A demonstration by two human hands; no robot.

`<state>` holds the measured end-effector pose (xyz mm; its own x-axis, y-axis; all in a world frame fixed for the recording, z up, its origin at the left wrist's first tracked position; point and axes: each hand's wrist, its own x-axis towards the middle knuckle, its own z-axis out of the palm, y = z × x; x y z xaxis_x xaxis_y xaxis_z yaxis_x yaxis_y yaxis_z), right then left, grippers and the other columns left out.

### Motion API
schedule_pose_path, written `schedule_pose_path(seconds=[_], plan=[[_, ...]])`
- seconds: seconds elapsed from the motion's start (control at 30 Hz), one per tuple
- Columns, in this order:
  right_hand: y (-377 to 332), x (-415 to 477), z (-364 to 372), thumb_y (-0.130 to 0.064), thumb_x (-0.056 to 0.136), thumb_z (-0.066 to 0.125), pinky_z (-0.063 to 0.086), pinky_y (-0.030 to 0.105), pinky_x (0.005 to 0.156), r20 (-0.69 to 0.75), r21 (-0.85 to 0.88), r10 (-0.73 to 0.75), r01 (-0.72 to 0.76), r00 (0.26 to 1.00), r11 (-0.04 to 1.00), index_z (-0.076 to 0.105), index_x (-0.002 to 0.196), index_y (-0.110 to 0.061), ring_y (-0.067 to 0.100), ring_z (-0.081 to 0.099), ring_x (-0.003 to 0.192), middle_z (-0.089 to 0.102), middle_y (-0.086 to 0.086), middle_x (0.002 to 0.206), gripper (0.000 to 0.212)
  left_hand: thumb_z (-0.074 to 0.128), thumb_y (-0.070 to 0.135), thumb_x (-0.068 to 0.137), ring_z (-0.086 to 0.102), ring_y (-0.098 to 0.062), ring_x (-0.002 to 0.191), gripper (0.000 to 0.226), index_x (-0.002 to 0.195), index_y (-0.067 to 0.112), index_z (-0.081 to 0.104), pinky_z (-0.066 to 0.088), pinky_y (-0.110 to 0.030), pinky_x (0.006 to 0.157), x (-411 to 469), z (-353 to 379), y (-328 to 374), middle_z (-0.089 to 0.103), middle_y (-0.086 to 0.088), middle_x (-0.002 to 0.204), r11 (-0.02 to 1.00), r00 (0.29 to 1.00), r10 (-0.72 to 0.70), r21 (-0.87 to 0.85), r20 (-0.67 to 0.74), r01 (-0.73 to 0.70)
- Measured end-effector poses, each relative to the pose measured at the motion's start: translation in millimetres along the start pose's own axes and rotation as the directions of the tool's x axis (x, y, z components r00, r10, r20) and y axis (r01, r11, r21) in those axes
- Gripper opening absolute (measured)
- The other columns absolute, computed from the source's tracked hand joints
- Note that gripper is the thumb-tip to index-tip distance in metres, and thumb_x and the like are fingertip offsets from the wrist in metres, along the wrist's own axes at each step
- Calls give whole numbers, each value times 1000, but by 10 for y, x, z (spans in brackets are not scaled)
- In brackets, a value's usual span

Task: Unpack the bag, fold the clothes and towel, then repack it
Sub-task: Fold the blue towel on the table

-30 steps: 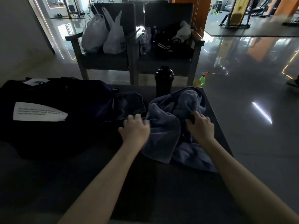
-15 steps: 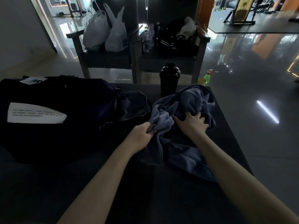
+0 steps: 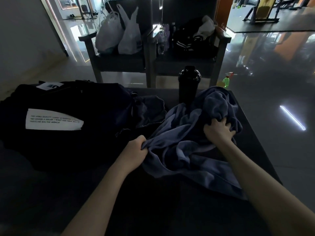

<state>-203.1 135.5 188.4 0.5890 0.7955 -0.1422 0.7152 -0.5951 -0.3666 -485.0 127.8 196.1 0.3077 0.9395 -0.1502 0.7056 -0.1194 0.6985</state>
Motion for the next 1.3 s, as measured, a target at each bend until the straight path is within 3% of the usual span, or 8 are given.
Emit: schedule_pose_path(seconds=[0.07, 0.17, 0.37, 0.57, 0.7, 0.83, 1.13, 1.3], plan=[[-118, -76, 20, -65, 88, 34, 9, 62, 110, 38, 106, 3, -7, 999, 994, 17, 149, -20, 42, 9, 141, 4, 17, 157, 78, 43, 9, 93, 59, -12, 94, 29, 111, 29, 55, 52, -33, 82, -1, 76, -16, 61, 8, 106, 998, 999, 45, 48, 1, -45], [-172, -192, 199, -80, 78, 39, 12, 63, 108, 70, -95, -122, 128, 990, 987, 2, 151, -28, 43, 4, 142, -2, 19, 157, 97, 35, 6, 92, 54, -18, 113, 51, 130, 36, 50, 47, -39, 97, 31, 148, 0, 52, 10, 125, 985, 996, 93, 145, 10, -93], [161, 143, 162, -52, 89, 54, 42, 52, 96, -37, -240, -293, 277, 955, 931, 26, 145, -27, 42, 31, 127, 29, 21, 143, 67, 35, 1, 85, 58, -18, 86, 37, 93, 23, 64, 52, -39, 80, 81, 97, -19, 57, 3, 98, 983, 995, 32, 182, -97, -13], [394, 361, 13, -39, 94, 49, 27, 54, 108, -1, -247, -308, 299, 951, 922, 30, 146, -30, 38, 22, 137, 23, 14, 152, 56, 37, 3, 89, 57, -19, 75, 26, 88, 15, 61, 41, -28, 60, 63, -73, -101, 59, -4, 88, 959, 963, -143, 207, -228, 192], [163, -90, -40, -58, 90, 44, 21, 55, 110, -65, -202, -296, 277, 953, 939, 42, 137, -32, 34, 26, 137, 24, 10, 153, 53, 39, 12, 92, 56, -17, 78, 24, 96, 11, 63, 41, -28, 63, -63, -90, -51, 59, -3, 92, 953, 972, -150, 234, -182, 191], [227, -578, 179, -54, 94, 39, 13, 55, 113, 213, -281, -445, 491, 870, 825, 33, 143, -36, 25, 19, 141, 17, -1, 156, 52, 39, 9, 92, 56, -20, 91, 26, 102, 9, 63, 46, -31, 73, -197, -67, 13, 56, -3, 107, 944, 983, -99, 299, -156, 142], [535, -562, -181, -29, 97, 41, 11, 58, 113, 140, -556, -369, 382, 919, 738, 49, 133, -33, 24, 27, 135, 37, -3, 144, 37, 45, 19, 92, 58, -19, 89, 22, 102, 13, 63, 47, -30, 74, -563, -164, 142, 62, -6, 104, 904, 970, -221, 395, 104, 163], [344, -764, -93, -32, 93, 42, 32, 41, 98, -72, -365, -413, 361, 908, 858, 67, 108, -21, 22, 43, 118, 55, 1, 119, 31, 41, 46, 97, 56, -17, 109, 39, 123, 22, 60, 45, -34, 96, -408, -264, 309, 59, 3, 122, 955, 933, -225, 255, 280, 154]])
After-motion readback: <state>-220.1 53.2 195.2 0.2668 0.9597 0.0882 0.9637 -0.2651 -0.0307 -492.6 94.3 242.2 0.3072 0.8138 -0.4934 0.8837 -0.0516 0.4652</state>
